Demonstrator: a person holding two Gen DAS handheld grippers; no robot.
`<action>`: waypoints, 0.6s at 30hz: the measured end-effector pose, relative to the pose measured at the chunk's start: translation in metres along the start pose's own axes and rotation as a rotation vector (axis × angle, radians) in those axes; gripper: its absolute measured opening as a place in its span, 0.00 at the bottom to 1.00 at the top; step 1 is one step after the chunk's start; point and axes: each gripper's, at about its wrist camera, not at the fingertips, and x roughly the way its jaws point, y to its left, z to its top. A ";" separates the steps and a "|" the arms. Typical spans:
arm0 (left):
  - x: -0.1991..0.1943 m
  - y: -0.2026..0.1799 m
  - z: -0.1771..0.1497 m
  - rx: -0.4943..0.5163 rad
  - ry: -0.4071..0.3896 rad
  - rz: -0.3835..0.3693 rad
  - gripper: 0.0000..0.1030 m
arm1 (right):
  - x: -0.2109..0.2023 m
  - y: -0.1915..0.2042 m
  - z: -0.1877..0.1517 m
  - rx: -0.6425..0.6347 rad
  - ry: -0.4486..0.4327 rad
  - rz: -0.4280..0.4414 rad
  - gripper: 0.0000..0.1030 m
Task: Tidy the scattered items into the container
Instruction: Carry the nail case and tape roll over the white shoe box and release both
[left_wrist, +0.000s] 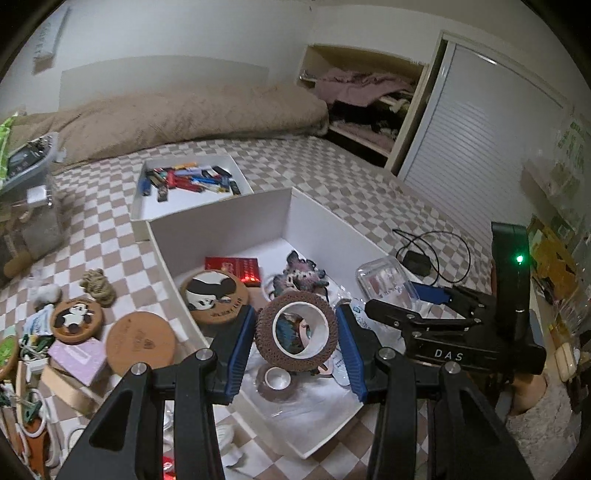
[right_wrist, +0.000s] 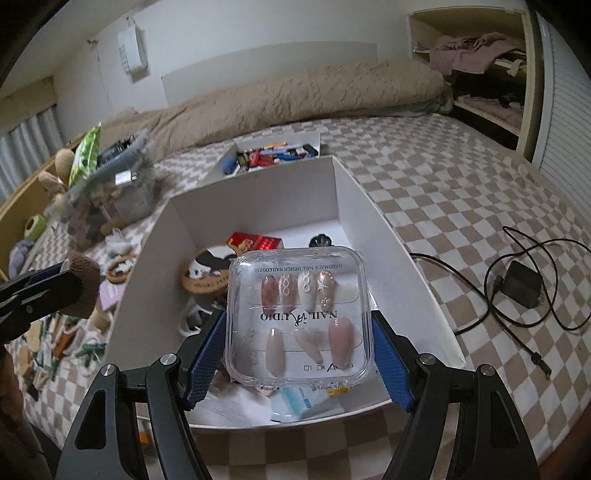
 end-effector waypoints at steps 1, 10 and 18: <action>0.004 -0.002 0.000 0.004 0.009 -0.001 0.43 | 0.002 -0.001 -0.001 -0.005 0.007 -0.002 0.74; 0.036 0.001 -0.004 0.009 0.087 0.007 0.43 | 0.018 -0.008 -0.003 -0.031 0.065 -0.030 0.74; 0.053 -0.005 -0.010 0.021 0.138 0.007 0.43 | 0.017 -0.012 -0.005 -0.022 0.066 -0.039 0.74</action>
